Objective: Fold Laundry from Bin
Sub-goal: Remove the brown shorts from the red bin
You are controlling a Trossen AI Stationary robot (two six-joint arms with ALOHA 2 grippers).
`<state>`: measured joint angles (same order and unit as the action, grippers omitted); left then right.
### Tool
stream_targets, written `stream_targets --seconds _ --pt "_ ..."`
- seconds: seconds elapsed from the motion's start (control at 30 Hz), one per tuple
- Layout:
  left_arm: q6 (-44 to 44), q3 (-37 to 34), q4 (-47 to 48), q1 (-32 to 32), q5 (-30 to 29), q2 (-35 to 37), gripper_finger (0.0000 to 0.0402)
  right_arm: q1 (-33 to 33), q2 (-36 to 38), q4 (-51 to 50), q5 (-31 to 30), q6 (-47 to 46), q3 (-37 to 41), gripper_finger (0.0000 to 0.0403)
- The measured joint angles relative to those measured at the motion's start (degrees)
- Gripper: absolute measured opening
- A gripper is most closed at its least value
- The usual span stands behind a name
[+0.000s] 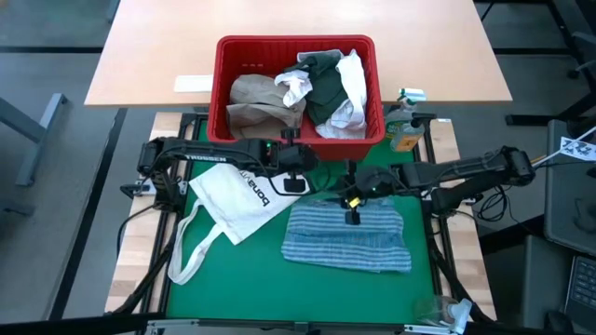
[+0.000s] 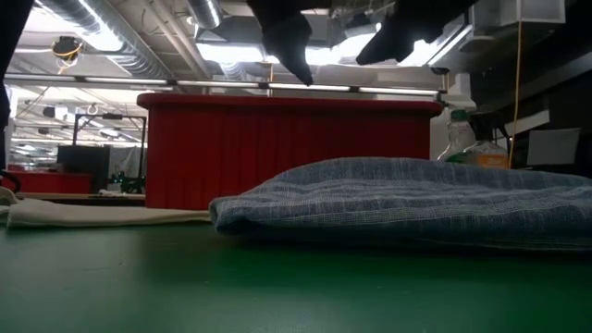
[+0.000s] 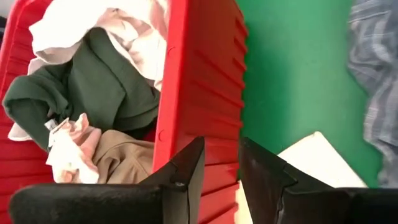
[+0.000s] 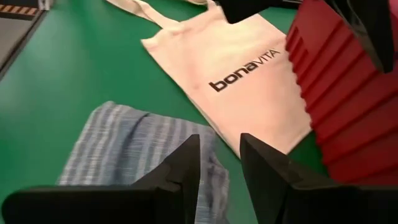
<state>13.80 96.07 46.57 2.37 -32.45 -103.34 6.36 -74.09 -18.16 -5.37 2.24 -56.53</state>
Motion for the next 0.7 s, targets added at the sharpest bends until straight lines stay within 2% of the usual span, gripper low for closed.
stream_targets --seconds 0.7 --pt "0.1 0.0 -1.3 -0.1 0.1 0.0 0.0094 -0.4 0.0 0.1 0.4 1.0 0.0 0.0115"
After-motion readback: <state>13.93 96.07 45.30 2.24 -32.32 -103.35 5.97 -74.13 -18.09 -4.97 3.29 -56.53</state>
